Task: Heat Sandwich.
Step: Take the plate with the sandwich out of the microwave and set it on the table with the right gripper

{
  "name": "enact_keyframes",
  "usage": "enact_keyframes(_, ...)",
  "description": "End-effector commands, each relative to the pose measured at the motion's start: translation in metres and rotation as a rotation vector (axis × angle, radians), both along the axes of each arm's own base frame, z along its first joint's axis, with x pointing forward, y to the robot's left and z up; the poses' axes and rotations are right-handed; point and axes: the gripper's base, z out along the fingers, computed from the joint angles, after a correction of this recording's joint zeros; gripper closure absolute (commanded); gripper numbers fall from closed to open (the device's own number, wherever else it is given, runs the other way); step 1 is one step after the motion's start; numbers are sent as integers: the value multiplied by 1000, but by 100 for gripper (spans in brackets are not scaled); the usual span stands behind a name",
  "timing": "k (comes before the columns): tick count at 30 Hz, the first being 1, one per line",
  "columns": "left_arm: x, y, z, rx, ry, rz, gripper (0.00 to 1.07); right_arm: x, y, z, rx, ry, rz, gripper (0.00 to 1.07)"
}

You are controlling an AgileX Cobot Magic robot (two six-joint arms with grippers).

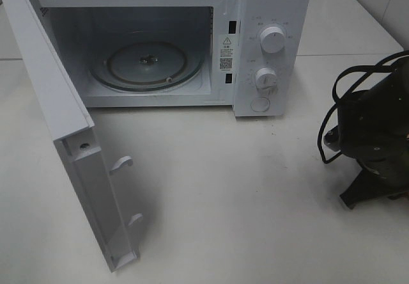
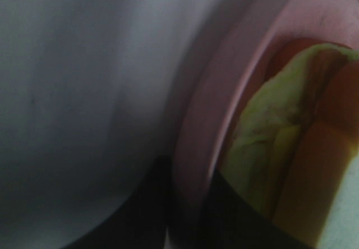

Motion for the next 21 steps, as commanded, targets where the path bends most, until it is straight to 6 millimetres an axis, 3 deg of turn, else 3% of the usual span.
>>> enact_keyframes(1,-3,0,1,-6,-41,2,7,-3,-2,-4,-6,29,-13,91)
enact_keyframes(5,-3,0,1,-6,-41,2,7,-4,-1,0,12,33,-13,81)
enact_keyframes(6,-3,0,1,-6,-41,2,7,-3,0,5,27,18,-14,73)
enact_keyframes(10,-3,0,1,-6,-41,2,7,-4,1,11,55,7,-15,62)
enact_keyframes(11,-3,0,1,-6,-41,2,7,-4,2,16,69,8,-12,53)
enact_keyframes(16,-3,0,1,-6,-41,2,7,-8,4,33,117,1,-13,34)
enact_keyframes(21,-3,0,1,-6,-41,2,7,-14,6,53,185,-3,-16,29)
